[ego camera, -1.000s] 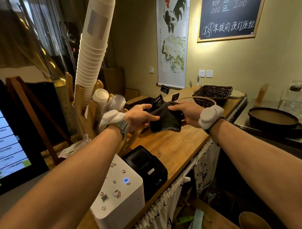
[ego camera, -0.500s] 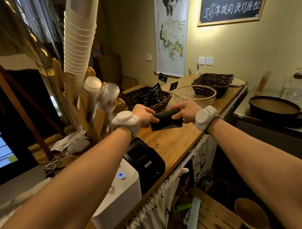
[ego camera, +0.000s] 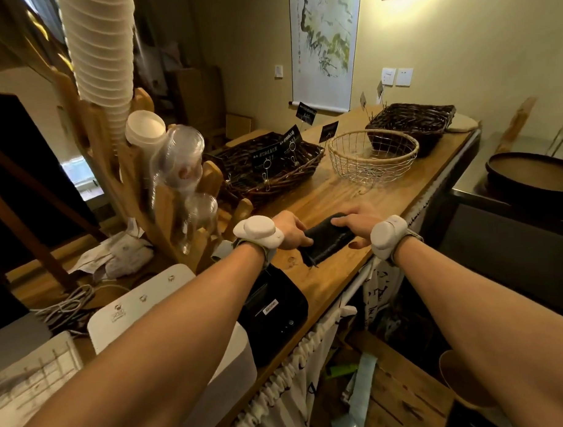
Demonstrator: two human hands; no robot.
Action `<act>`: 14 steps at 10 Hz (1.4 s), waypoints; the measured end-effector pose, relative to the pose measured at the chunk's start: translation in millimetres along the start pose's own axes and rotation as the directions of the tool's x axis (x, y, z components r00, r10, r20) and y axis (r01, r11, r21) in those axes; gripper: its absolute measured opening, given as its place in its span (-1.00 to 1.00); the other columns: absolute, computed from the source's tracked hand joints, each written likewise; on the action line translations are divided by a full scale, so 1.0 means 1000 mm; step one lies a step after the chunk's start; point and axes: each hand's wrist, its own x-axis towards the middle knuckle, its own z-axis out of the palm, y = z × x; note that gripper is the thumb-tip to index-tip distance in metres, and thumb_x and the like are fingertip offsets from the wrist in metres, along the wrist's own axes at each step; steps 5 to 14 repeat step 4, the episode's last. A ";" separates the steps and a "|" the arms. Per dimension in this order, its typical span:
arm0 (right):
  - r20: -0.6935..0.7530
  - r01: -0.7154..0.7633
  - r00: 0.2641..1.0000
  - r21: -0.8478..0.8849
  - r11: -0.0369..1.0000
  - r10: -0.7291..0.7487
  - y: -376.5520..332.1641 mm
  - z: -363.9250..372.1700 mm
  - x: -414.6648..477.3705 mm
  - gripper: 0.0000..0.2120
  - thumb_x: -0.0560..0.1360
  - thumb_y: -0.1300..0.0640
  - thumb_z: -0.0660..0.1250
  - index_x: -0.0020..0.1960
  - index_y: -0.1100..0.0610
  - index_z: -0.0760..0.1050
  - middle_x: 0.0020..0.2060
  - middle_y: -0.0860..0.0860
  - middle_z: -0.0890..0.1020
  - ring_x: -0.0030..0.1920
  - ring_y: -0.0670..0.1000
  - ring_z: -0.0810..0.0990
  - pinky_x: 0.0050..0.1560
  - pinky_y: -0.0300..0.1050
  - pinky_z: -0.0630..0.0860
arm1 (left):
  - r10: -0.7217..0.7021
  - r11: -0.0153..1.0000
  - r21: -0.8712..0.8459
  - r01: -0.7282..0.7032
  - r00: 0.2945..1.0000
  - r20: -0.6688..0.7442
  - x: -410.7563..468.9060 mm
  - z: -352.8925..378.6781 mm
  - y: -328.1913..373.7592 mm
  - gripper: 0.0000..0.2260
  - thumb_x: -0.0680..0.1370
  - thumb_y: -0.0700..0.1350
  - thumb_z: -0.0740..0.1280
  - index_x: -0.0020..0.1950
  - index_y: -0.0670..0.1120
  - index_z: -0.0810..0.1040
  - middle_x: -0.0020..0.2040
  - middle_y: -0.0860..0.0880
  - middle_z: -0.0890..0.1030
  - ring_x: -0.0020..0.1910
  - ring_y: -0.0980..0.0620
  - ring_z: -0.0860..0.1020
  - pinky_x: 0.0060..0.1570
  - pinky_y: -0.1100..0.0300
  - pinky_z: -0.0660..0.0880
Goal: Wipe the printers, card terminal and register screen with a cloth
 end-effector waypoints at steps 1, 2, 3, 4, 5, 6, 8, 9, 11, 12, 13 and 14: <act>-0.027 0.014 1.000 -0.067 0.998 -0.015 0.006 0.006 0.013 -0.72 0.52 0.09 0.33 0.14 0.24 0.55 -0.06 0.12 0.57 -0.09 0.10 0.55 -0.32 -0.10 0.54 | -0.026 1.000 0.020 0.024 0.996 0.091 0.010 0.007 0.000 -0.81 0.55 -0.05 0.35 0.08 -0.12 0.59 0.02 -0.07 0.56 -0.05 0.01 0.52 0.02 0.13 0.48; -0.065 0.039 0.996 -0.221 0.974 -0.055 0.006 0.010 0.025 -0.56 0.53 0.09 0.31 0.33 0.29 0.40 0.16 0.17 0.55 0.14 0.14 0.53 -0.06 -0.04 0.51 | -0.068 0.985 0.164 0.055 0.995 0.074 0.017 0.009 -0.002 -0.77 0.54 0.01 0.34 -0.19 -0.13 0.47 -0.18 -0.05 0.52 -0.20 -0.01 0.49 -0.20 0.16 0.40; -0.076 0.027 0.995 -0.398 0.917 -0.062 -0.003 0.008 0.023 -0.47 0.56 0.18 0.25 0.47 0.24 0.18 0.35 0.19 0.42 0.29 0.16 0.45 0.24 -0.05 0.42 | -0.073 0.958 0.275 0.085 0.996 -0.054 0.014 -0.002 -0.007 -0.72 0.54 0.07 0.32 -0.12 -0.15 0.48 -0.17 -0.05 0.48 -0.17 -0.04 0.48 -0.15 0.12 0.43; -0.065 0.074 0.992 -0.415 0.907 -0.110 -0.010 0.009 0.017 -0.58 0.56 0.25 0.24 0.40 0.22 0.33 0.28 0.18 0.50 0.21 0.15 0.53 0.18 -0.03 0.49 | -0.084 0.979 0.183 0.093 0.995 -0.055 0.006 -0.011 -0.006 -0.67 0.54 0.07 0.33 0.07 -0.20 0.55 0.01 -0.08 0.53 -0.01 -0.05 0.51 0.02 0.07 0.46; -0.065 0.074 0.992 -0.415 0.907 -0.110 -0.010 0.009 0.017 -0.58 0.56 0.25 0.24 0.40 0.22 0.33 0.28 0.18 0.50 0.21 0.15 0.53 0.18 -0.03 0.49 | -0.084 0.979 0.183 0.093 0.995 -0.055 0.006 -0.011 -0.006 -0.67 0.54 0.07 0.33 0.07 -0.20 0.55 0.01 -0.08 0.53 -0.01 -0.05 0.51 0.02 0.07 0.46; -0.065 0.074 0.992 -0.415 0.907 -0.110 -0.010 0.009 0.017 -0.58 0.56 0.25 0.24 0.40 0.22 0.33 0.28 0.18 0.50 0.21 0.15 0.53 0.18 -0.03 0.49 | -0.084 0.979 0.183 0.093 0.995 -0.055 0.006 -0.011 -0.006 -0.67 0.54 0.07 0.33 0.07 -0.20 0.55 0.01 -0.08 0.53 -0.01 -0.05 0.51 0.02 0.07 0.46; -0.065 0.074 0.992 -0.415 0.907 -0.110 -0.010 0.009 0.017 -0.58 0.56 0.25 0.24 0.40 0.22 0.33 0.28 0.18 0.50 0.21 0.15 0.53 0.18 -0.03 0.49 | -0.084 0.979 0.183 0.093 0.995 -0.055 0.006 -0.011 -0.006 -0.67 0.54 0.07 0.33 0.07 -0.20 0.55 0.01 -0.08 0.53 -0.01 -0.05 0.51 0.02 0.07 0.46; -0.065 0.074 0.992 -0.415 0.907 -0.110 -0.010 0.009 0.017 -0.58 0.56 0.25 0.24 0.40 0.22 0.33 0.28 0.18 0.50 0.21 0.15 0.53 0.18 -0.03 0.49 | -0.084 0.979 0.183 0.093 0.995 -0.055 0.006 -0.011 -0.006 -0.67 0.54 0.07 0.33 0.07 -0.20 0.55 0.01 -0.08 0.53 -0.01 -0.05 0.51 0.02 0.07 0.46; -0.065 0.074 0.992 -0.415 0.907 -0.110 -0.010 0.009 0.017 -0.58 0.56 0.25 0.24 0.40 0.22 0.33 0.28 0.18 0.50 0.21 0.15 0.53 0.18 -0.03 0.49 | -0.084 0.979 0.183 0.093 0.995 -0.055 0.006 -0.011 -0.006 -0.67 0.54 0.07 0.33 0.07 -0.20 0.55 0.01 -0.08 0.53 -0.01 -0.05 0.51 0.02 0.07 0.46; -0.065 0.074 0.992 -0.415 0.907 -0.110 -0.010 0.009 0.017 -0.58 0.56 0.25 0.24 0.40 0.22 0.33 0.28 0.18 0.50 0.21 0.15 0.53 0.18 -0.03 0.49 | -0.084 0.979 0.183 0.093 0.995 -0.055 0.006 -0.011 -0.006 -0.67 0.54 0.07 0.33 0.07 -0.20 0.55 0.01 -0.08 0.53 -0.01 -0.05 0.51 0.02 0.07 0.46; -0.065 0.074 0.992 -0.415 0.907 -0.110 -0.010 0.009 0.017 -0.58 0.56 0.25 0.24 0.40 0.22 0.33 0.28 0.18 0.50 0.21 0.15 0.53 0.18 -0.03 0.49 | -0.084 0.979 0.183 0.093 0.995 -0.055 0.006 -0.011 -0.006 -0.67 0.54 0.07 0.33 0.07 -0.20 0.55 0.01 -0.08 0.53 -0.01 -0.05 0.51 0.02 0.07 0.46; -0.065 0.074 0.992 -0.415 0.907 -0.110 -0.010 0.009 0.017 -0.58 0.56 0.25 0.24 0.40 0.22 0.33 0.28 0.18 0.50 0.21 0.15 0.53 0.18 -0.03 0.49 | -0.084 0.979 0.183 0.093 0.995 -0.055 0.006 -0.011 -0.006 -0.67 0.54 0.07 0.33 0.07 -0.20 0.55 0.01 -0.08 0.53 -0.01 -0.05 0.51 0.02 0.07 0.46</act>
